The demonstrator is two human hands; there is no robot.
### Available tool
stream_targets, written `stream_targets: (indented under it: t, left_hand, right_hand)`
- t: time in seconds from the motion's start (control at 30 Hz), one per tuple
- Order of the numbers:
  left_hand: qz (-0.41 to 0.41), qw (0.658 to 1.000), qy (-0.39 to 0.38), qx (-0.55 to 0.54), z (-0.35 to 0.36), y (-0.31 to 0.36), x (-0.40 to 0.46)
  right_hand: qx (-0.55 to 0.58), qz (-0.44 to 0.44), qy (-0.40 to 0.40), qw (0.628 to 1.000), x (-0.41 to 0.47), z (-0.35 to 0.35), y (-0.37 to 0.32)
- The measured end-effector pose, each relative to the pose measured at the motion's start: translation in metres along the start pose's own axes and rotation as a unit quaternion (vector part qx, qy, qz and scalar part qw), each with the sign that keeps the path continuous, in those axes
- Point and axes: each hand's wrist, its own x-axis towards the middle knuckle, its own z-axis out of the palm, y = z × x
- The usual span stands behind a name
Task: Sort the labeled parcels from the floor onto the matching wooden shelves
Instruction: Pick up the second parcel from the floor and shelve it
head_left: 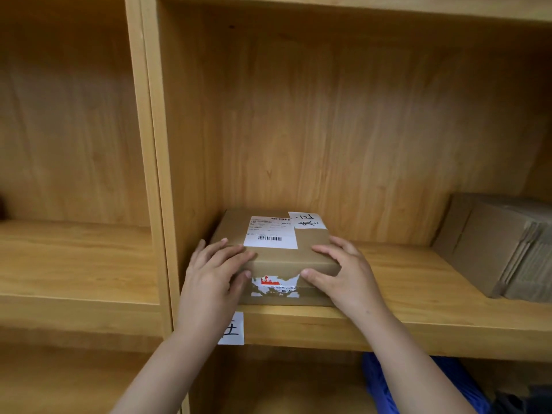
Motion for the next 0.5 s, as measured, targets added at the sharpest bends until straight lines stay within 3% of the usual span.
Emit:
stream_targets:
  t: [0.37,0.5]
  left_hand:
    - [0.026,0.999,-0.042,-0.011,0.002,-0.015,0.006]
    - [0.057,0.997,-0.047,0.038,0.003,-0.021,-0.008]
  right_hand:
    - [0.005,0.020,0.035,0.999,-0.007,0.015,0.003]
    - [-0.015,0.035,0.068,0.997,-0.024,0.019,0.000]
